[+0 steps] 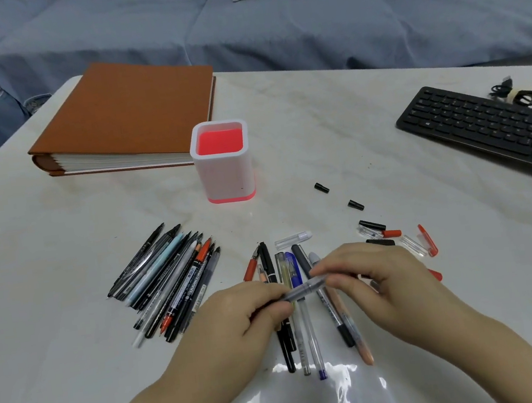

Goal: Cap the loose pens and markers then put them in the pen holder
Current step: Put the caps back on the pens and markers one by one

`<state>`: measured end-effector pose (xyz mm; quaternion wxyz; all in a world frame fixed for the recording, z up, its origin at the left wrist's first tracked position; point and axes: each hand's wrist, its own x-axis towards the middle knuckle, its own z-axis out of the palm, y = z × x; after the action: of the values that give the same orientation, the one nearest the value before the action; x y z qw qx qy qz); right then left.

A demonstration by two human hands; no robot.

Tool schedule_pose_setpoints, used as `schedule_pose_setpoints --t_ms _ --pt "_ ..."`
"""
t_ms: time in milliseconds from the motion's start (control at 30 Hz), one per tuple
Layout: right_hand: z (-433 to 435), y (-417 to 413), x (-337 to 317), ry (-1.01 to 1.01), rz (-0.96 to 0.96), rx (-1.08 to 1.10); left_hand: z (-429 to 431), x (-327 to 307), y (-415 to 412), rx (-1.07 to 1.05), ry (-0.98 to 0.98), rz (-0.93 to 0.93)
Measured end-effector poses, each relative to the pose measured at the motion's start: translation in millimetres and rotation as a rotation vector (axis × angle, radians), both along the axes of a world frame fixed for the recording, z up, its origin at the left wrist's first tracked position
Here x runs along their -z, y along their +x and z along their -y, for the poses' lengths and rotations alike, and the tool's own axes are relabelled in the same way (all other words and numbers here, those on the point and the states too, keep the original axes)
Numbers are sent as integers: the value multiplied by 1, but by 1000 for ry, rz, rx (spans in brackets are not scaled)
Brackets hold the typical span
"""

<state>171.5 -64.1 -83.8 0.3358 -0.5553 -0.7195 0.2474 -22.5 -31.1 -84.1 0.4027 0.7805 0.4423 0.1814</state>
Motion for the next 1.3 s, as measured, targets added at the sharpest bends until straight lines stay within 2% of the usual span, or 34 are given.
schedule_pose_setpoints --t_ms 67,100,167,200,233,300,400,500,633,700,767,867,967,1167,1300 --pt "0 1 2 1 -9 5 -4 -4 6 -67 -201 87" --pt "1 1 3 -11 -40 15 -7 -5 7 -100 -361 144" --pt "2 1 2 -125 -227 60 -8 -6 11 -131 -700 262" --pt "2 -1 1 -207 -370 95 -6 -7 14 -131 -796 318" --pt "1 -3 1 -277 -510 134 -4 -7 17 -131 -813 357" --pt "-2 -10 6 -371 -707 229 -2 -6 22 -165 -713 407" --pt "-5 -22 13 -460 -882 312 -2 -2 21 -203 -556 400" --pt "-10 -33 14 -509 -944 322 -3 4 7 -221 -455 338" --pt "-19 -51 12 -457 -928 323 -3 2 -7 -246 -422 306" --pt "-25 -53 13 -435 -862 367 -5 5 -17 -201 -262 150" --pt "-29 -50 16 -417 -680 416 -13 13 -32 -187 -35 -56" --pt "-30 -42 23 -346 -199 386 -35 25 -57 -369 240 -227" --pt "-27 -42 32 -273 192 293 -56 33 -74 -488 339 -332" --pt "-42 -38 38 -227 409 268 -75 40 -79 -453 348 -560" --pt "-59 -29 36 -158 475 294 -81 42 -78 -437 342 -617"
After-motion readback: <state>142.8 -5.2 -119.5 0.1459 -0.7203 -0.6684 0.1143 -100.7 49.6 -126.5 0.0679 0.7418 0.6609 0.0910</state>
